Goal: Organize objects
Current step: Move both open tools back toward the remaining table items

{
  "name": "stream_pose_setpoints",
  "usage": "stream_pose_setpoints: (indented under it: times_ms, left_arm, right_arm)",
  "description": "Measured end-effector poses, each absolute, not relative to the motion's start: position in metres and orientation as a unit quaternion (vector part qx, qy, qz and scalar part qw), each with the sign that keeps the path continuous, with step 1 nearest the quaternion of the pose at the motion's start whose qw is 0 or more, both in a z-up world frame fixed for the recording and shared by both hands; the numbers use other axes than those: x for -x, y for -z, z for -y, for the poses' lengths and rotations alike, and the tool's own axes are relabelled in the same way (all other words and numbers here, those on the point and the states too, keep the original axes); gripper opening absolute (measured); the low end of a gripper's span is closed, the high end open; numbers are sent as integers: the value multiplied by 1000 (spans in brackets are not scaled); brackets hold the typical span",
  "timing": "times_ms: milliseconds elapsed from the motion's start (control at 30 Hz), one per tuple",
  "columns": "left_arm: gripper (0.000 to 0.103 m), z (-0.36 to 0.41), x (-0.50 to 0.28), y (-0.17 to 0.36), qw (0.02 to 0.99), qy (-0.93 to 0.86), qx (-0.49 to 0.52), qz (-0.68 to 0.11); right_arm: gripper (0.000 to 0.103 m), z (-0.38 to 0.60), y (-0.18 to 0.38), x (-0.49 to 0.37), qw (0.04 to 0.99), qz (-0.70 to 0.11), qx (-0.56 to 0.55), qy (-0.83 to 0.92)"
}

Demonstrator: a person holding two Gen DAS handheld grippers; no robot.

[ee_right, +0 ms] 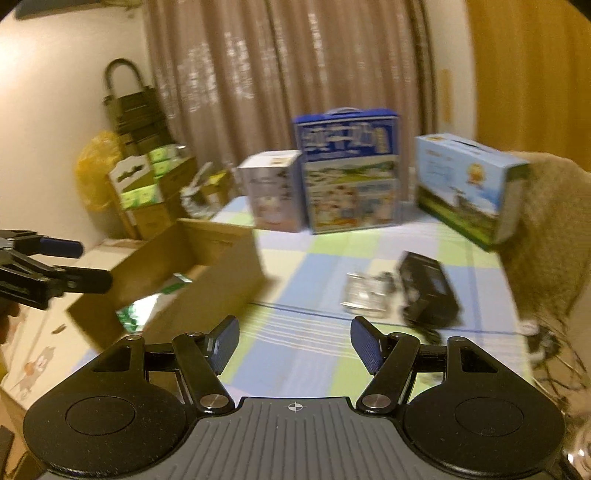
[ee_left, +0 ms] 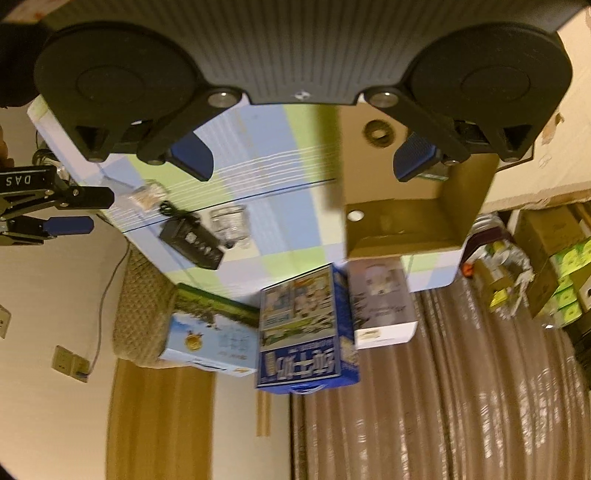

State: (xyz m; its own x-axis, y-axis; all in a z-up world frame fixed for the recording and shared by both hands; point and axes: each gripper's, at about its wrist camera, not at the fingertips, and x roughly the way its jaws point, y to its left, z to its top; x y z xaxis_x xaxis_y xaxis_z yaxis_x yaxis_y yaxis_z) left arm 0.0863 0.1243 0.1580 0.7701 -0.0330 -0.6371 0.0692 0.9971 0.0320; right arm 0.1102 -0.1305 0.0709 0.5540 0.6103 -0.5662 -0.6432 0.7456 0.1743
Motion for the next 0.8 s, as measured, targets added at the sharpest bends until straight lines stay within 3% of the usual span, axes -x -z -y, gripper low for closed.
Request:
stream_pose_setpoints:
  times_ms: [433, 800]
  left_arm:
    - [102, -34, -133, -108, 935, 77, -38, -345]
    - [102, 2, -179, -42, 922, 94, -35, -373]
  right_arm:
    - [64, 254, -26, -149, 909, -349, -21, -226]
    - [64, 283, 38, -184, 901, -395, -71, -167]
